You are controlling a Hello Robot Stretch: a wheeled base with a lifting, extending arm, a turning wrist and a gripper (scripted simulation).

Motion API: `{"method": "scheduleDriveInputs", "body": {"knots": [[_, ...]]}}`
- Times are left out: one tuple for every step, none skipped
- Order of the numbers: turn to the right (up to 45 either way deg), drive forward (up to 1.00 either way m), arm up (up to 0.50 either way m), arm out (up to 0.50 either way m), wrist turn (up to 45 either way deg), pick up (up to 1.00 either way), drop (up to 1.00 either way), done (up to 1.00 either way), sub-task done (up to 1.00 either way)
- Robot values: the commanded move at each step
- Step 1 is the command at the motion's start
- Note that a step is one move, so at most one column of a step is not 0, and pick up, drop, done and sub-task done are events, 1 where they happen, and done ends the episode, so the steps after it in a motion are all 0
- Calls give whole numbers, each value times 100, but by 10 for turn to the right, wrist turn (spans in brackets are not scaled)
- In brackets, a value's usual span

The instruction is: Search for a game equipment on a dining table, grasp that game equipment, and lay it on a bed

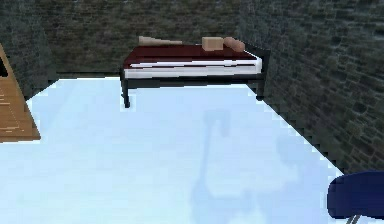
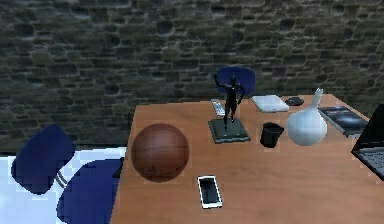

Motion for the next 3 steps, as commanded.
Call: {"method": "scheduleDriveInputs", "body": {"knots": [[0,0,38,0,0,0,0,0,0],[0,0,0,22,0,0,0,0,0],[0,0,0,0,450,0,0,0,0]]}}
